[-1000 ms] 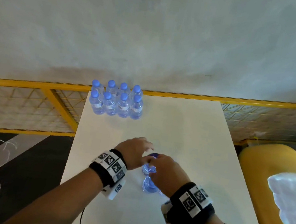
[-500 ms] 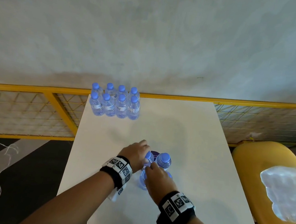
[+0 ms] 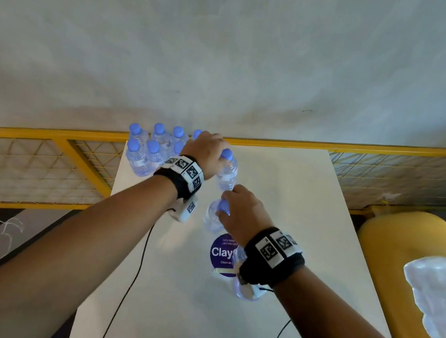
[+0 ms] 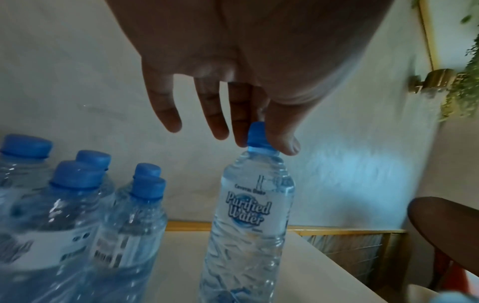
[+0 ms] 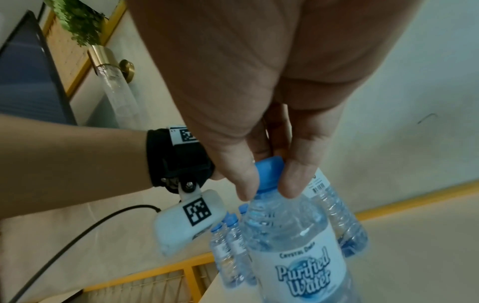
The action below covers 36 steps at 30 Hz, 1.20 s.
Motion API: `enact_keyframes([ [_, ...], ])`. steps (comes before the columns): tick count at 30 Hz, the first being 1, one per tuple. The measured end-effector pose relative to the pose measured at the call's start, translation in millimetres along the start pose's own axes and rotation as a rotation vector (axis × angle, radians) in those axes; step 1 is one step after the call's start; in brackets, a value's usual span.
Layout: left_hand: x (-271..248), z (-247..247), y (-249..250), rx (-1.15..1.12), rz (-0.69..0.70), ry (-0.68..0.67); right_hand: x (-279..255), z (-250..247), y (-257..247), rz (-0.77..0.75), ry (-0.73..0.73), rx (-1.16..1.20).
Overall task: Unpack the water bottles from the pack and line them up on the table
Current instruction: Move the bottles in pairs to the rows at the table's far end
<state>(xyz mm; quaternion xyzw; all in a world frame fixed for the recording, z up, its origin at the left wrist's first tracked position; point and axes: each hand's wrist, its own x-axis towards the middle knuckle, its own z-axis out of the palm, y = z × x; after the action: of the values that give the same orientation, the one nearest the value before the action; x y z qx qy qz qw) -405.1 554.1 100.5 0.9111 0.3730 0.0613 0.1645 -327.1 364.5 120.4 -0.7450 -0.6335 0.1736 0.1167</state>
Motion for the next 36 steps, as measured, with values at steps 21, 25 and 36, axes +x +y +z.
enact_keyframes([
  [21,102.8,40.2,-71.0,0.156,-0.09,-0.145,203.5,39.4,44.7,-0.001,-0.045,-0.148],
  [25,102.8,37.6,-67.7,0.168,-0.104,-0.156,214.3,48.3,45.9,0.002,-0.042,-0.166],
  [36,88.9,29.6,-68.8,0.037,-0.106,-0.116,190.1,32.5,45.5,0.059,-0.074,-0.041],
])
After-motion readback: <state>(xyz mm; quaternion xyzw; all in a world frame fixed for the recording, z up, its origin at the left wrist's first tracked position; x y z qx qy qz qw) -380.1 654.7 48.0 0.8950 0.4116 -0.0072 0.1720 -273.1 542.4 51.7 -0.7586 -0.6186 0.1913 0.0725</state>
